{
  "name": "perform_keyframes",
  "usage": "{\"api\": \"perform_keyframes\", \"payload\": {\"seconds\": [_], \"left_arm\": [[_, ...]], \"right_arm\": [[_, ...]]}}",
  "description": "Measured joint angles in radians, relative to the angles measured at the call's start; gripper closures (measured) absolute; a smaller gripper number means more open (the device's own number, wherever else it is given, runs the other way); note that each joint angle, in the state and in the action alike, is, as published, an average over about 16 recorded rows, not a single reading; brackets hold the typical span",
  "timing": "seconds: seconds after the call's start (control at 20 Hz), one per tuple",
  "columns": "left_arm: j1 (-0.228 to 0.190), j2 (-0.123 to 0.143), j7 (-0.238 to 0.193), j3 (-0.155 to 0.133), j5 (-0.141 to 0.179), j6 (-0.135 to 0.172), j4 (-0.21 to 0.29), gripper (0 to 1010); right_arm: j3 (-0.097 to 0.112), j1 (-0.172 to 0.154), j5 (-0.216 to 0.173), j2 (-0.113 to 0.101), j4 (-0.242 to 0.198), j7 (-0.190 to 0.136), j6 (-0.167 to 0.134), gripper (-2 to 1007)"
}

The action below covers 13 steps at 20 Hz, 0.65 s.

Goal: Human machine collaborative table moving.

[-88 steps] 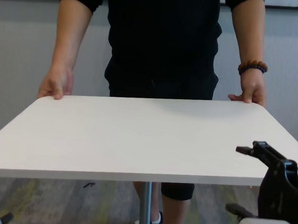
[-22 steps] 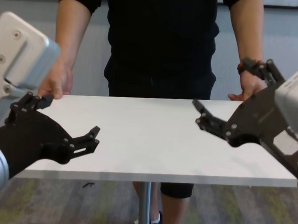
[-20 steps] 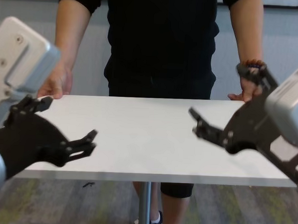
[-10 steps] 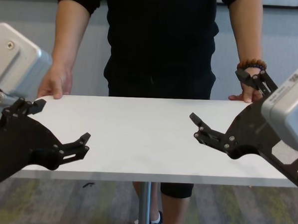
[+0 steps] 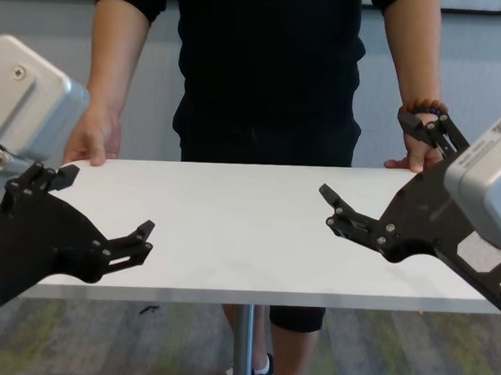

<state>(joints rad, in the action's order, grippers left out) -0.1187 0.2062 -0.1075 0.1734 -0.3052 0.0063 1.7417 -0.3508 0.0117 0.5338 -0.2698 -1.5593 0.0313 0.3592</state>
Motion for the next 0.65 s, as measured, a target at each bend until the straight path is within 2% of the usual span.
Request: {"api": "perform_keyframes", "payload": {"seconds": [0.65], "left_arm": [[0.0, -0.003, 0.001, 0.001, 0.001, 0.001, 0.001, 10]], "right_arm": [[0.001, 0.002, -0.004, 0.002, 0.005, 0.004, 0.009, 4]]}}
